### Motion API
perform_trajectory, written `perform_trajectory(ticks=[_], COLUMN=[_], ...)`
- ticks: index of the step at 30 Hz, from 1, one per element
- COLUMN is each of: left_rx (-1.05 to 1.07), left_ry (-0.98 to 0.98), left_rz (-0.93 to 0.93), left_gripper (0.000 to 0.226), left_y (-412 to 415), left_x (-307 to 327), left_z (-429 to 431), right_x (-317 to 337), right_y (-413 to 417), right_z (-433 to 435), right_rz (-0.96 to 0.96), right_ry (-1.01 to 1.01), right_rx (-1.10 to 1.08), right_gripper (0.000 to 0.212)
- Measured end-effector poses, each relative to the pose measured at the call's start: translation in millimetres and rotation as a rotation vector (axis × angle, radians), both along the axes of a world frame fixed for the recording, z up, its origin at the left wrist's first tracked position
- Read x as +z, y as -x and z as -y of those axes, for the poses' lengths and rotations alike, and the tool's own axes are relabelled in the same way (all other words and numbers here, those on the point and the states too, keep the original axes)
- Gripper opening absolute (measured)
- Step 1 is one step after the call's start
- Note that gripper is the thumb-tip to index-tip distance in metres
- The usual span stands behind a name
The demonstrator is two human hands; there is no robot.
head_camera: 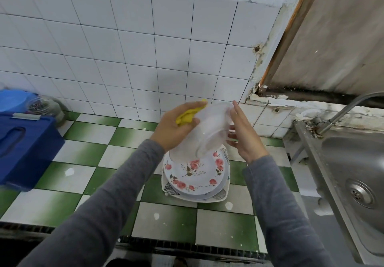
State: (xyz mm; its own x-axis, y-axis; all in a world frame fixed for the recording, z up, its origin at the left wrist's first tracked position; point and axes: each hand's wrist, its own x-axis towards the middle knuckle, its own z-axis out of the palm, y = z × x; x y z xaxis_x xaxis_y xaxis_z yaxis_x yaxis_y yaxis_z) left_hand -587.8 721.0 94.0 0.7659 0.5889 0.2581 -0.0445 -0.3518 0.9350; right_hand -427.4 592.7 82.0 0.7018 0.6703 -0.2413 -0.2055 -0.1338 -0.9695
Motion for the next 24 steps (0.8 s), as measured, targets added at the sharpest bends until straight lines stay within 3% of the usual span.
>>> perform_trajectory(ticks=[2,4,7,12,15,20,24], left_rx=[0.054,0.077,0.081,0.098,0.214,0.622,0.52], left_ry=[0.267,0.503,0.752,0.855,0.787,0.419,0.3], left_rz=[0.106,0.205,0.272,0.279,0.276,0.159,0.219], left_gripper=[0.042,0.045,0.051,0.05,0.056,0.072,0.066], left_y=[5.7,11.7,18.7,19.2,18.4,16.2,-0.6], left_x=[-0.4,-4.7,-10.1,-24.6,-36.8,-44.6,-23.0], left_z=[-4.3,-10.9,-21.3,-21.4,-19.8,-17.1,7.4], right_x=[-19.8,-33.6,-41.1,-38.3,-34.1,-18.7,-0.6], right_y=[-1.4,-2.3,2.6,12.3,16.6,20.7,38.0], right_z=[10.5,22.9,36.2,33.6,36.7,41.2,32.3], right_rz=[0.195,0.257,0.104,-0.184,-0.266,-0.336,-0.316], right_ry=[0.06,0.019,-0.213,-0.405,-0.443,-0.52,-0.533], right_rx=[0.015,-0.015,-0.07,-0.17,-0.203,-0.172,-0.065], right_gripper=[0.049,0.044,0.036,0.038,0.037,0.037,0.04])
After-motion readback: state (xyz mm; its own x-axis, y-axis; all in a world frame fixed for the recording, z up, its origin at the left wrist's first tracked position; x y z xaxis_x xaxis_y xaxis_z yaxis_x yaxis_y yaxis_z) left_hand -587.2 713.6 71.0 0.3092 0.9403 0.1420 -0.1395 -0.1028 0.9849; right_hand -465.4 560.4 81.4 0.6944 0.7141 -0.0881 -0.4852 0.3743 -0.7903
